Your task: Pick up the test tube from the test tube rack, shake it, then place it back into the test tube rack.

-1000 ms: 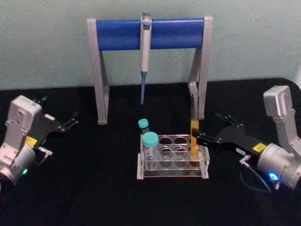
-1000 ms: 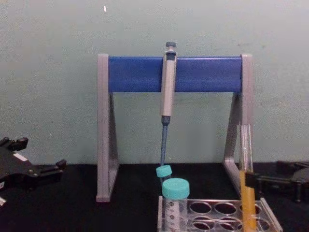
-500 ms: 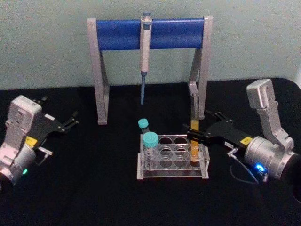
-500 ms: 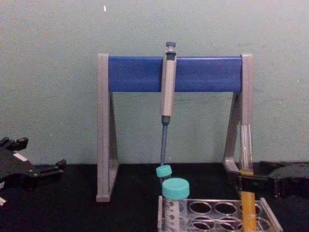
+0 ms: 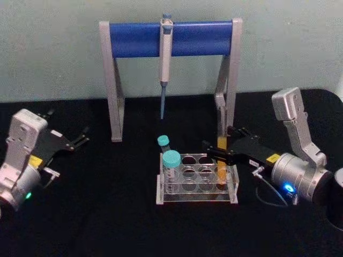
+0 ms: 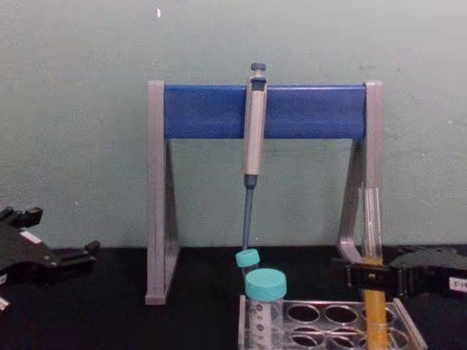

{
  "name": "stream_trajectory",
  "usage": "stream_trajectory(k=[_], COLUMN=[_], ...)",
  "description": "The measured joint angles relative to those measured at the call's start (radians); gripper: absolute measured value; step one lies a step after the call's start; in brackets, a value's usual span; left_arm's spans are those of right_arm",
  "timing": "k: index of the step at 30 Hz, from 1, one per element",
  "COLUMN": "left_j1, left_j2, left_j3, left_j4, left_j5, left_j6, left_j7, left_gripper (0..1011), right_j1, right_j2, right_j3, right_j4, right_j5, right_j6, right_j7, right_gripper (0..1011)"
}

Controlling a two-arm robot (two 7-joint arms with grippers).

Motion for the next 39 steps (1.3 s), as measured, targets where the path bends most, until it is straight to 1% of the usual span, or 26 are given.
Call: stream_trajectory(k=[9, 22, 25, 28, 29, 32, 33, 35, 37, 38, 39], left_j1=[0.000, 0.000, 0.000, 0.000, 0.000, 0.000, 0.000, 0.000, 0.000, 0.000, 0.000], left_j2=[0.000, 0.000, 0.000, 0.000, 0.000, 0.000, 0.000, 0.000, 0.000, 0.000, 0.000], left_j3=[0.000, 0.000, 0.000, 0.000, 0.000, 0.000, 0.000, 0.000, 0.000, 0.000, 0.000], left_j4=[0.000, 0.000, 0.000, 0.000, 0.000, 0.000, 0.000, 0.000, 0.000, 0.000, 0.000], left_j5=[0.000, 0.000, 0.000, 0.000, 0.000, 0.000, 0.000, 0.000, 0.000, 0.000, 0.000], left_j6=[0.000, 0.000, 0.000, 0.000, 0.000, 0.000, 0.000, 0.000, 0.000, 0.000, 0.000], left_j7=[0.000, 0.000, 0.000, 0.000, 0.000, 0.000, 0.000, 0.000, 0.000, 0.000, 0.000], left_gripper=[1001, 1001, 1001, 1001, 1001, 1001, 1001, 1001, 1001, 1001, 1001], right_j1=[0.000, -0.001, -0.001, -0.001, -0.001, -0.001, -0.001, -0.001, -0.001, -0.001, -0.001], right_j2=[-0.008, -0.007, -0.007, -0.006, -0.006, -0.006, -0.006, -0.006, -0.006, -0.006, -0.006], right_j3=[0.002, 0.002, 0.002, 0.002, 0.002, 0.002, 0.002, 0.002, 0.002, 0.002, 0.002], right_j4=[0.000, -0.001, -0.001, -0.001, -0.001, -0.001, -0.001, -0.001, -0.001, -0.001, -0.002], right_j5=[0.002, 0.003, 0.004, 0.004, 0.004, 0.004, 0.004, 0.004, 0.004, 0.004, 0.004], right_j6=[0.028, 0.026, 0.025, 0.025, 0.025, 0.024, 0.024, 0.024, 0.024, 0.024, 0.024], right_j7=[-0.010, -0.010, -0.010, -0.009, -0.009, -0.009, -0.009, -0.009, -0.009, -0.009, -0.009], right_gripper=[1000, 1000, 978, 892, 892, 789, 789, 702, 635, 619, 574])
